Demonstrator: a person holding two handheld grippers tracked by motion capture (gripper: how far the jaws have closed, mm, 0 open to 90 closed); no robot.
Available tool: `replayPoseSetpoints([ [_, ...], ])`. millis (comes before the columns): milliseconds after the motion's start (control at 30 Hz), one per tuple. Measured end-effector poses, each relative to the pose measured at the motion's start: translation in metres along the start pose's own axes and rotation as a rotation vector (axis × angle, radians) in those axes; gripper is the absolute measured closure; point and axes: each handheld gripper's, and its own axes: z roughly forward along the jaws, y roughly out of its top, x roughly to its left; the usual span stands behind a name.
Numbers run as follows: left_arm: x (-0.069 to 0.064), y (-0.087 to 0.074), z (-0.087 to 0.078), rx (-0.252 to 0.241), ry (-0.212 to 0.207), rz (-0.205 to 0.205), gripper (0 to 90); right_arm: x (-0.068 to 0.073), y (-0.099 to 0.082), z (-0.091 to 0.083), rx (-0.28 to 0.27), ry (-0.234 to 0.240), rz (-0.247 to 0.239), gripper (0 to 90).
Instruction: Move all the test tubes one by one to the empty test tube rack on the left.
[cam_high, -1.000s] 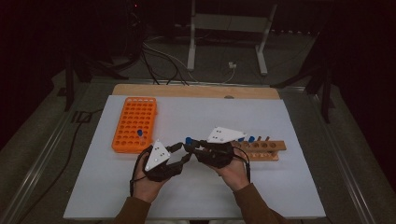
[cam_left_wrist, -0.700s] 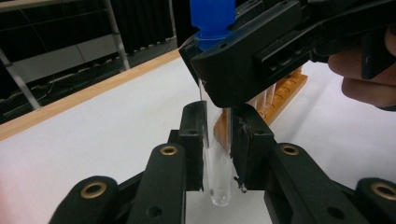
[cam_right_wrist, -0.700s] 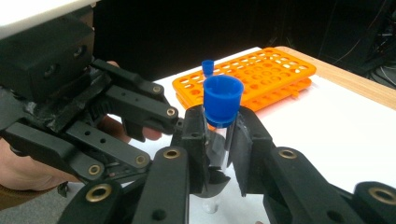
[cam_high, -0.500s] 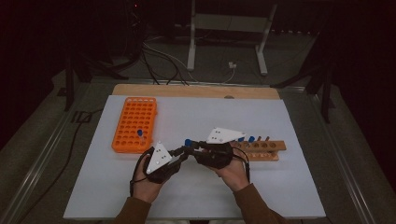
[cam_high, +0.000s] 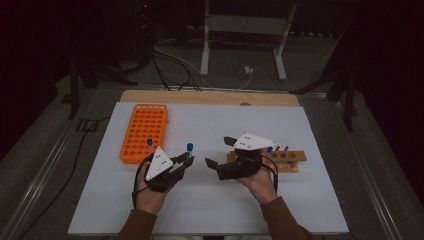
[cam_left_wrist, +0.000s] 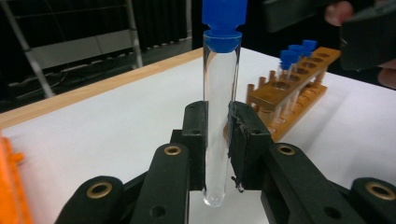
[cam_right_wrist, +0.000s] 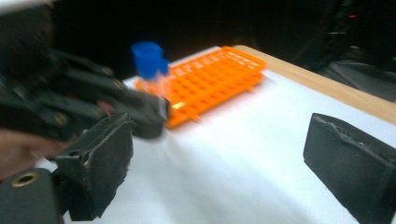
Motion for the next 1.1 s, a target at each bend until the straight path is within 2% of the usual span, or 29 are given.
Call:
replayPoseSetpoints([
  [133,0.007,0.001,-0.006,-0.008,0.016,-0.015,78.2,-0.008,-0.003,-0.009,0.007,-0.056,-0.010,4.5],
  [500,0.027,-0.001,-0.020,-0.022,0.057,-0.061,78.2,-0.044,-0.018,-0.039,-0.015,-0.173,0.053,2.0],
  [667,0.033,-0.001,-0.025,-0.031,0.075,-0.075,78.2,-0.058,-0.026,-0.055,-0.033,-0.202,0.080,0.3],
  [900,0.041,-0.001,-0.032,-0.044,0.102,-0.093,78.2,-0.074,-0.042,-0.080,-0.050,-0.268,0.108,0.3],
  [1100,0.050,-0.001,-0.039,-0.057,0.136,-0.107,78.2,-0.084,-0.054,-0.096,-0.057,-0.299,0.126,0.3],
])
